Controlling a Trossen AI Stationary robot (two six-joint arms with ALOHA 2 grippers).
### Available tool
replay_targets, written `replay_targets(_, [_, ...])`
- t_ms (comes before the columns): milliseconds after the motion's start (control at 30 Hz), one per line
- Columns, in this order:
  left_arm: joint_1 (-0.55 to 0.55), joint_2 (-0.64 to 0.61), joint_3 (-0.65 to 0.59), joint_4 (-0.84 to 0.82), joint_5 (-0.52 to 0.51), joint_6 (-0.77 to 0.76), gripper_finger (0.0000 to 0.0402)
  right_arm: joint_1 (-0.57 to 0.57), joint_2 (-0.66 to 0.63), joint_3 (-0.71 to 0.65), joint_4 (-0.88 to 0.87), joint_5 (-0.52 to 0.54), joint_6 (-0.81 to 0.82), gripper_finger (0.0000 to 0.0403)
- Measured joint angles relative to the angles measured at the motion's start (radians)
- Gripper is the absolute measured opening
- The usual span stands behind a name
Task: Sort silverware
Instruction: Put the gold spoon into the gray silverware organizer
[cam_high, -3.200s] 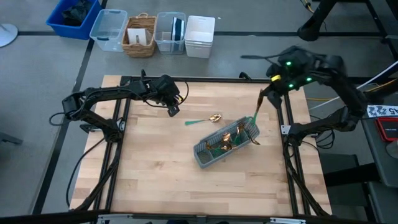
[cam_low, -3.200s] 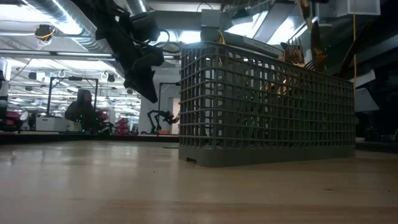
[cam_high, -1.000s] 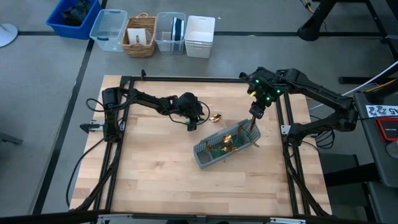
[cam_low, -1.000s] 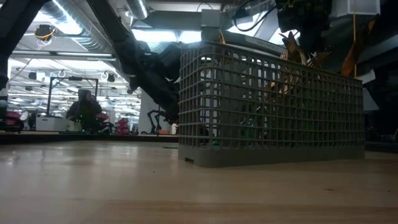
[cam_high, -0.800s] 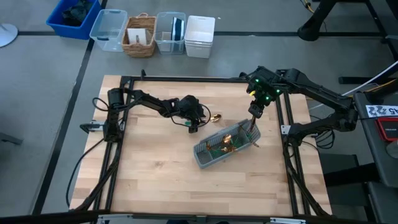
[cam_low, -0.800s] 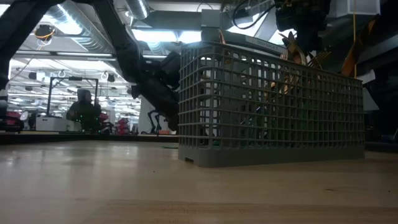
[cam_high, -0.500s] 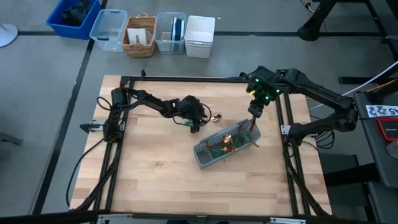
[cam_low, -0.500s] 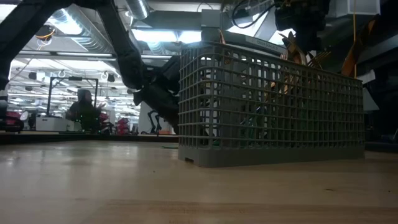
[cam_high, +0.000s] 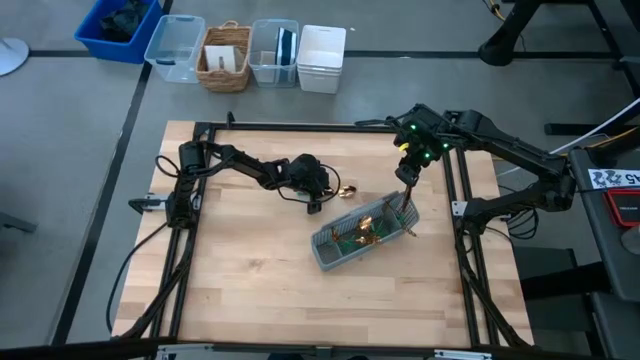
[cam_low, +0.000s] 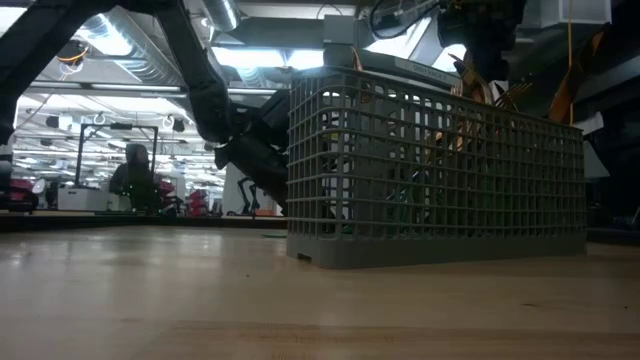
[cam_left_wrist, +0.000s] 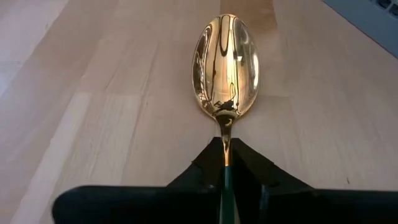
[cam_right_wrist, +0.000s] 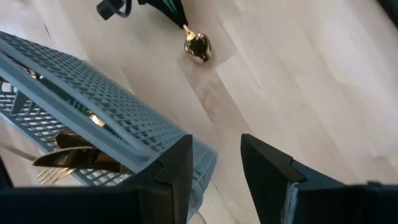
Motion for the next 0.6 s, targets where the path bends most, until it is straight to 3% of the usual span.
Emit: replay_targets(600, [0.092, -0.091, -0.006, 0.027, -0.008, -0.120, 0.0006, 0.000, 0.000, 0.000, 0.107, 0.011, -0.105, 0.0138])
